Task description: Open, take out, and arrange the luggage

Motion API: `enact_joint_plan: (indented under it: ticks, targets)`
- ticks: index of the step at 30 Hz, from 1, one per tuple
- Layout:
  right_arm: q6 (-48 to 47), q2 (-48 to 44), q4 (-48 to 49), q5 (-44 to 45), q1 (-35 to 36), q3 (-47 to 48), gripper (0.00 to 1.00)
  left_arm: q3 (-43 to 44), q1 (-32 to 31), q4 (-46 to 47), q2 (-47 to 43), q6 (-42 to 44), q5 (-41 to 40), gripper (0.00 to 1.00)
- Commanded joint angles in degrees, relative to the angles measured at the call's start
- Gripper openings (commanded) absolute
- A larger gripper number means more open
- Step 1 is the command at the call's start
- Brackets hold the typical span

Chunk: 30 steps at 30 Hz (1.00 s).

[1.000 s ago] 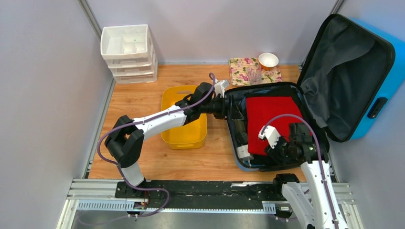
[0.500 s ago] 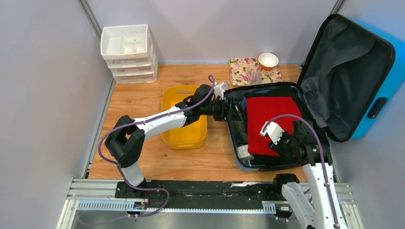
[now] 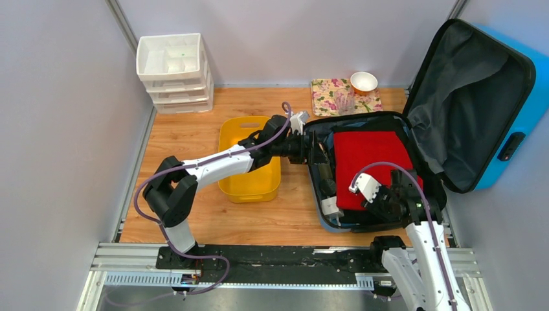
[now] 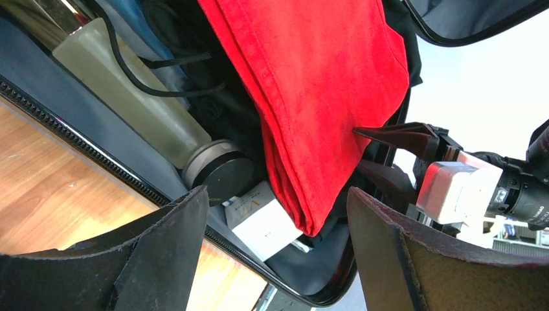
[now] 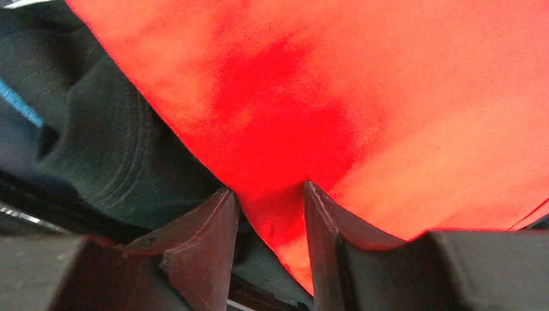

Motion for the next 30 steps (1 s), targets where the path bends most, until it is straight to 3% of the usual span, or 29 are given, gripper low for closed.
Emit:
enact_joint_plan:
  ticks: [1,3,4,5,9,15,30]
  targets:
    - [2.02,-0.34,9.51,4.89,0.33,0.42,0.32,1.27,-0.06,1.56,0.63,-1.7,0.36,0.86]
    - [2.99,0.62,8.74,4.64,0.33,2.36,0.18,1.0,-0.41,1.39,0.36,-2.06,0.28,0.86]
    - [3.34,0.97,8.12,3.86,0.33,3.59,0.05,1.0,-0.33,0.69,0.54,-2.23,-0.07,0.86]
    - [4.13,1.15,6.73,3.42,0.33,6.38,0.0,1.26,-0.41,-0.1,0.54,-2.67,-0.33,0.87]
    - [5.45,1.59,3.38,0.95,0.42,13.17,0.0,1.97,-0.32,-0.81,-0.25,-4.33,-1.04,0.88]
    - [6.86,1.86,0.12,-3.17,0.42,20.46,0.0,0.3,-0.5,7.27,-1.84,-13.9,-0.6,0.88]
    - [6.86,1.42,-3.04,-4.76,0.33,24.25,0.0,6.09,-4.28,11.67,6.07,-23.15,-5.17,0.89]
